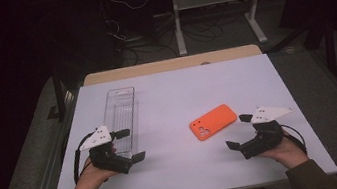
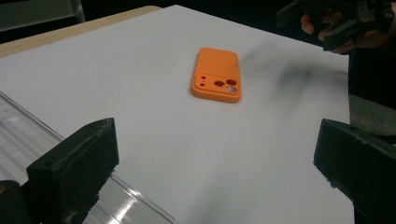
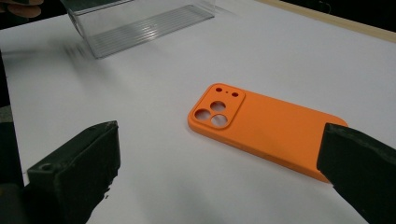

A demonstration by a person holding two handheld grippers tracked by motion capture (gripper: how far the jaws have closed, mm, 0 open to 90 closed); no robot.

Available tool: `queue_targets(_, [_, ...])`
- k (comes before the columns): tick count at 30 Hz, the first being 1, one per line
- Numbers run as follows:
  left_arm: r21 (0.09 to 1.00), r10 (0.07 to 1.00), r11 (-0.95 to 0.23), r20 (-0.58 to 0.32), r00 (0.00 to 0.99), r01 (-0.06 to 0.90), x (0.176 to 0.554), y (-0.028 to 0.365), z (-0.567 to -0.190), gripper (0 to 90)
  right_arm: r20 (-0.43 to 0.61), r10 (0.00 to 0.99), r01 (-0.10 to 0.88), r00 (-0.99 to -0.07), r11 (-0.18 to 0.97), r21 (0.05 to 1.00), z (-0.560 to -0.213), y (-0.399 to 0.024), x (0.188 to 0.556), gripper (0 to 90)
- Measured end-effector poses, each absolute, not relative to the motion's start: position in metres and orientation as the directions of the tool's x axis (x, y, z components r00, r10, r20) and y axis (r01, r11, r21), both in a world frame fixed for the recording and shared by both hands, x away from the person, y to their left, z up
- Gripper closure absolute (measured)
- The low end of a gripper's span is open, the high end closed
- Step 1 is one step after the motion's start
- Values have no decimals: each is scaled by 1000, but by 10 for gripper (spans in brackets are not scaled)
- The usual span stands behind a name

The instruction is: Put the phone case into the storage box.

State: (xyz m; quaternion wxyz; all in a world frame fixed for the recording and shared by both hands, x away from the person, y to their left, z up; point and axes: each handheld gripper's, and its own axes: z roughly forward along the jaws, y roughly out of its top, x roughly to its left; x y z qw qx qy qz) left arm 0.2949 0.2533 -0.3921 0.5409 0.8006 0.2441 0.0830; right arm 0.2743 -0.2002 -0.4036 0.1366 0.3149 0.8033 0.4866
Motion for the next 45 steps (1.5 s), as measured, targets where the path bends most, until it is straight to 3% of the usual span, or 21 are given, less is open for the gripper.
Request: queue_targets(45, [901, 429, -293, -173, 886, 318, 301, 213, -385, 0, 80, 685, 415, -724, 339, 844, -405, -200, 298, 0])
